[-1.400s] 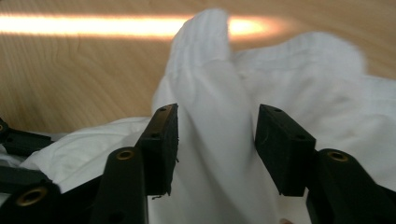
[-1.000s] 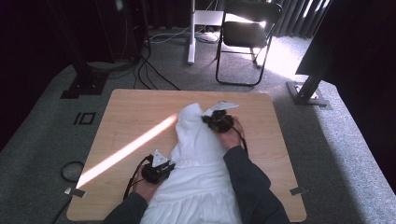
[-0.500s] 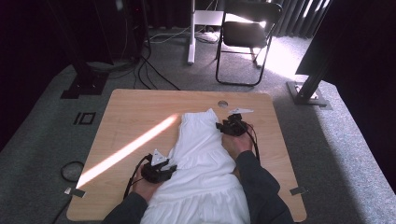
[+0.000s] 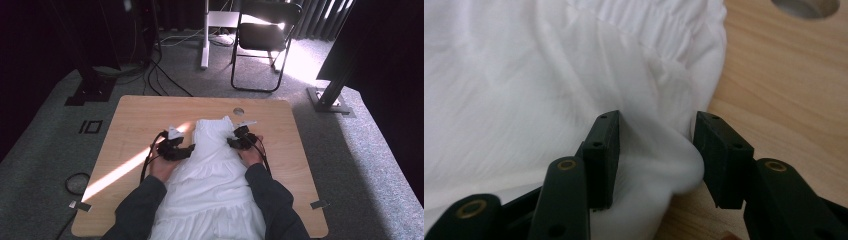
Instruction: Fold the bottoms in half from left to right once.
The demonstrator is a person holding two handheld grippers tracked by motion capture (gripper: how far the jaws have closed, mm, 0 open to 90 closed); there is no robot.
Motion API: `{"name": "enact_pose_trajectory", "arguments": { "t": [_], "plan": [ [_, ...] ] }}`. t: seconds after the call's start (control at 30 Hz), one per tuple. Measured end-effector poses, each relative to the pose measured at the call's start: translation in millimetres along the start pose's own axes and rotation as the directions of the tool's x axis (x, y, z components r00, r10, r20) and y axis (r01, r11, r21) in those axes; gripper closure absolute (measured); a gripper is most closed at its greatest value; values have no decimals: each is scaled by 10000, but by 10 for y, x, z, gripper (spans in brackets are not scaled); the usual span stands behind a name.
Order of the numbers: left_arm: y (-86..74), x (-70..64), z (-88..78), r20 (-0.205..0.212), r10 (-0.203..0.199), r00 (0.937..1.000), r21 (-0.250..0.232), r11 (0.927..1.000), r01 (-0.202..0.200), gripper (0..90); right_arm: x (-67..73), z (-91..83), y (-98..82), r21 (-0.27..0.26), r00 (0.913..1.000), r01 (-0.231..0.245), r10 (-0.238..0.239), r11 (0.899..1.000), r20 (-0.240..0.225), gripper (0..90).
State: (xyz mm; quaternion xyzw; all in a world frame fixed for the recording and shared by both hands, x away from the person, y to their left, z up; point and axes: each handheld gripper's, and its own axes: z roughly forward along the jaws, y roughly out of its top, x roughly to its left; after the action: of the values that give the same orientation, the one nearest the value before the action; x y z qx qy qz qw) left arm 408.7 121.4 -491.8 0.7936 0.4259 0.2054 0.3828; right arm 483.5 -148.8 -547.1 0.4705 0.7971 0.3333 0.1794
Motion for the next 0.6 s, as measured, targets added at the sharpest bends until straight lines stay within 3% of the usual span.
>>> {"name": "enact_pose_trajectory", "arguments": {
  "t": [0.13, 0.2, 0.23, 0.27, 0.3, 0.33, 0.4, 0.5, 0.6],
  "plan": [
    [-9, -26, 554, -749, 91, 9972, 1154, 9933, -4, 380, -16, 18, -7, -74, 10000, -63, 62, 10000, -48, 600],
    [-84, -17, 710, -1199, 89, 9928, 1579, 9874, 102, 389, -9, 15, -10, -85, 9999, -5, 4, 10000, -118, 680],
    [-123, 9, 725, -954, -287, 9950, 1292, 9908, 409, 408, -5, 10, -11, -73, 9999, -55, 54, 10000, -143, 711],
    [-151, 39, 718, -637, -638, 9959, 1118, 9912, 707, 488, 1, 5, -13, -48, 9998, -79, 78, 10000, -158, 757],
    [-168, 45, 696, -673, -635, 9957, 1071, 9917, 705, 536, 12, 0, -16, -19, 9998, -53, 53, 10000, -179, 779],
    [-185, 46, 675, -530, -618, 9967, 1049, 9922, 671, 641, 28, -6, -19, 6, 9999, 85, -85, 10000, -130, 796],
    [-225, 38, 629, -315, -711, 9970, 1031, 9919, 740, 735, 95, -30, -29, 125, 9986, 521, -522, 9986, 121, 816],
    [-309, 1, 535, -246, -649, 9976, 1004, 9927, 670, 745, 204, -99, -92, 249, 9957, 896, -901, 9957, 214, 824],
    [-419, -81, 406, -121, -528, 9985, 1010, 9934, 538, 744, 268, -198, -203, 258, 9969, 779, -776, 9966, -106, 824]
  ]
}}
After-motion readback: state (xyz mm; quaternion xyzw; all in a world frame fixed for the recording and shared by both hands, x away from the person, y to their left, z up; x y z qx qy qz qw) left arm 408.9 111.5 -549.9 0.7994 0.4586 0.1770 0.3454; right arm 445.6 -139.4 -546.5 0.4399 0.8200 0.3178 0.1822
